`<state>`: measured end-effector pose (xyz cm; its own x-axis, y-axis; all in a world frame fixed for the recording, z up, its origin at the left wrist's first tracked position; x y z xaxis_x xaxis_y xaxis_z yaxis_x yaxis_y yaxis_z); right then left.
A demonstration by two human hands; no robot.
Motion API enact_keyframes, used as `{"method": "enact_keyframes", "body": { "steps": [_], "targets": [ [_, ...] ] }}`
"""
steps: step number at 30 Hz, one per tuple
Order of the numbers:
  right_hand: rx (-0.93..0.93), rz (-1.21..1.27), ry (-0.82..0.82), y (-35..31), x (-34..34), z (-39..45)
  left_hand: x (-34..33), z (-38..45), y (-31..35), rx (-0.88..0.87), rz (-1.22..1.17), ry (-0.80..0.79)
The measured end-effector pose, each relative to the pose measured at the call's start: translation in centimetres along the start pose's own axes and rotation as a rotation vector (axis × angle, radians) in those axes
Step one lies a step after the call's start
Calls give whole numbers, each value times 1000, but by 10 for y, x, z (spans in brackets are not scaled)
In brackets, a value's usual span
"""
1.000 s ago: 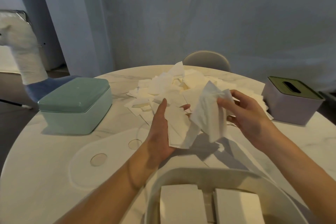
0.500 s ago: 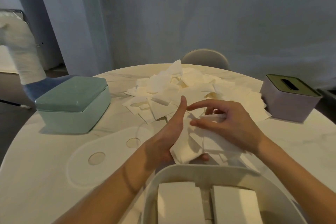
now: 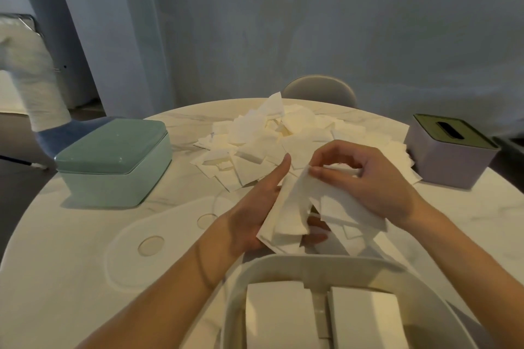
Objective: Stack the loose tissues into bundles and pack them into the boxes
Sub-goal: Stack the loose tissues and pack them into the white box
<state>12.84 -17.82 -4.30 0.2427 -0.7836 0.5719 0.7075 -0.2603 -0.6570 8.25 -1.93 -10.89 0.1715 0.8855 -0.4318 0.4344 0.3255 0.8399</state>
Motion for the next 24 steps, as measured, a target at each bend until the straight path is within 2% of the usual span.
{"method": "enact_keyframes", "body": {
  "steps": [4, 6, 9, 11, 16, 19, 21, 24],
  "targets": [
    [-130, 316, -62, -6, 7, -1, 11, 5, 4, 17, 21, 36],
    [-200, 381, -141, -6, 0, -1, 8, 3, 6, -21, -9, 40],
    [-261, 267, -163, -3, -11, -2, 3, 3, 3, -39, -3, -10],
    [-258, 145, -96, 2, -13, -2, 1, 2, 4, -54, 20, 1],
    [-203, 13, 64, 14, -19, -1, -7, 1, 6, -122, 29, 7],
    [-192, 19, 192, 22, -18, 1, -6, 3, 1, -164, -16, -10],
    [-218, 46, 264, 23, -16, 1, -1, 7, -1, -235, 29, 33],
    [-321, 34, 145, 30, -15, 0, 5, 10, 0, -336, 100, 118]
  ]
}}
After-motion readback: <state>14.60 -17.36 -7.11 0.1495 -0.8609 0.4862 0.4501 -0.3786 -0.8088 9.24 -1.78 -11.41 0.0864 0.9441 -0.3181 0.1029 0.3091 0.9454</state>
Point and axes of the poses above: each hand's wrist, its own z-axis towards the middle knuckle, its own x-axis out of the back of the hand, y = z × x, the point moved 3 cm from there along z, towards the middle knuckle, and after that the axes turned 4 degrees about x, right-handed, at the moved point
